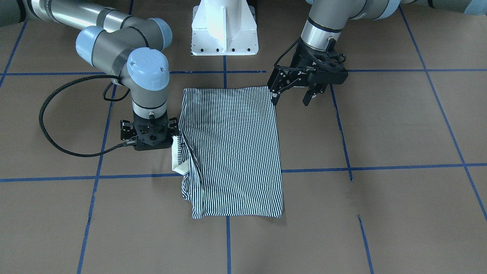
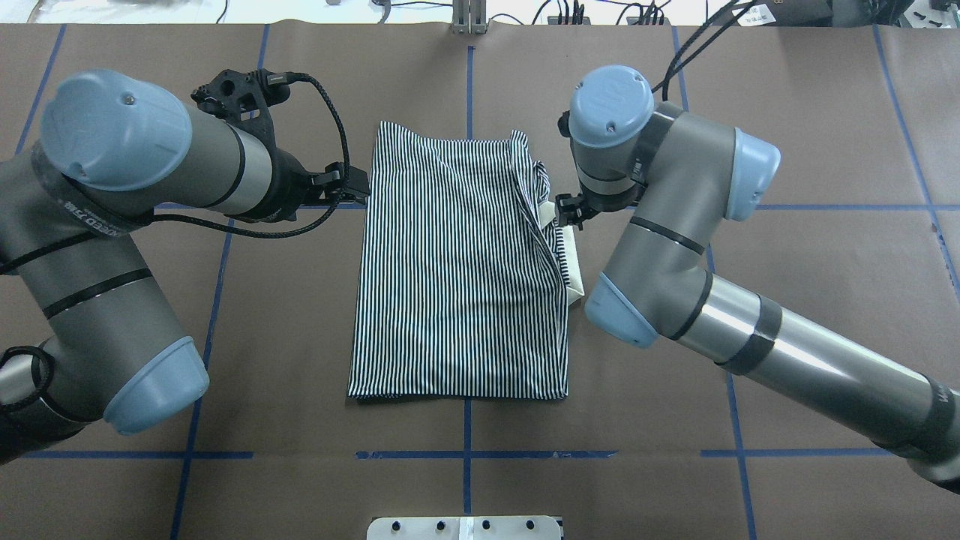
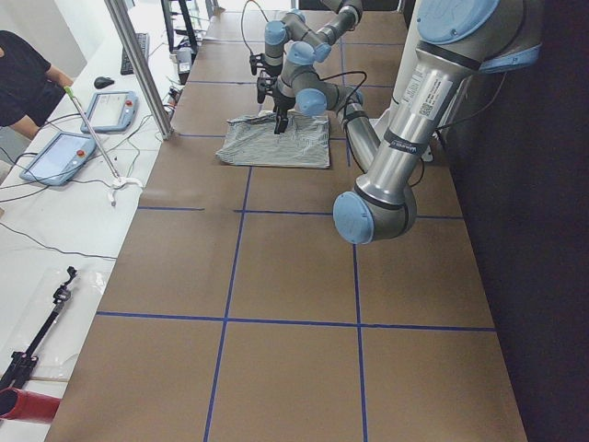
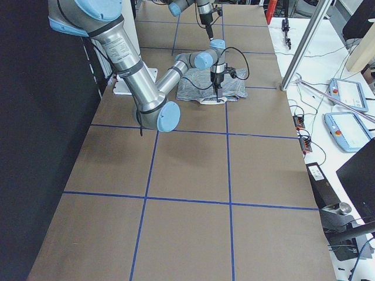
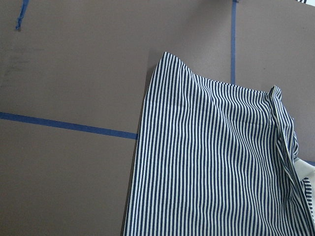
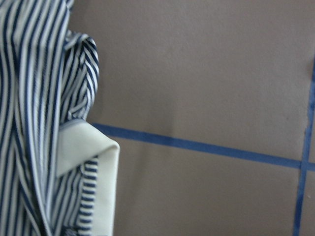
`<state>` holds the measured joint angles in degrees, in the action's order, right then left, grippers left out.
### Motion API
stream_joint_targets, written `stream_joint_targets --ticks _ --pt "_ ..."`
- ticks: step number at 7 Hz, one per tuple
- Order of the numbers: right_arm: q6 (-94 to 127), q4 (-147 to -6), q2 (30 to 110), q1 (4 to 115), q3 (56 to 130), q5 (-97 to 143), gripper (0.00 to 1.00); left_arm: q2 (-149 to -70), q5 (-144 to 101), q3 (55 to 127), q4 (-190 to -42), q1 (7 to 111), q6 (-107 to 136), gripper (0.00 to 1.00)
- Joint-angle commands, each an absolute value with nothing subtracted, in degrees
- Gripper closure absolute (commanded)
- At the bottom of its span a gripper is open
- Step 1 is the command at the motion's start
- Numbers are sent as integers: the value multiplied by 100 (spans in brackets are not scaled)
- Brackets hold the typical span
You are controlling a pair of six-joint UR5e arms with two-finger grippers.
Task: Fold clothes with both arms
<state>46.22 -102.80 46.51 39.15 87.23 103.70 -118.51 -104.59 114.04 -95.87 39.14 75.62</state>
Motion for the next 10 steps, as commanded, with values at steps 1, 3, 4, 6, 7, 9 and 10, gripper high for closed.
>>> stream_joint_targets --ticks 1,3,4,6,7,9,10 --pt "4492 -9455 3318 3946 6794 10327 0 -11830 -10450 11478 -9406 3990 7236 0" --pt "4509 -9185 3191 3842 6364 10197 0 -11341 -10450 11880 -9317 4043 6937 0" --pt "4509 -9185 3182 3763 6259 10108 0 -11207 -10459 11978 -9308 4052 6935 0" --pt "4317 -9219 3234 3744 6231 10125 0 -11206 -10450 11979 -9299 4052 6935 0" --pt "4228 -9220 3304 3735 6179 10151 0 -11206 -10450 11979 -9299 4052 6935 0" --pt "4175 -9264 3366 3718 6170 10178 0 -11206 -10450 11979 -9299 4061 6935 0" --pt "4166 -9290 3384 3718 6179 10186 0 -11215 -10459 11979 -9299 4052 6935 0"
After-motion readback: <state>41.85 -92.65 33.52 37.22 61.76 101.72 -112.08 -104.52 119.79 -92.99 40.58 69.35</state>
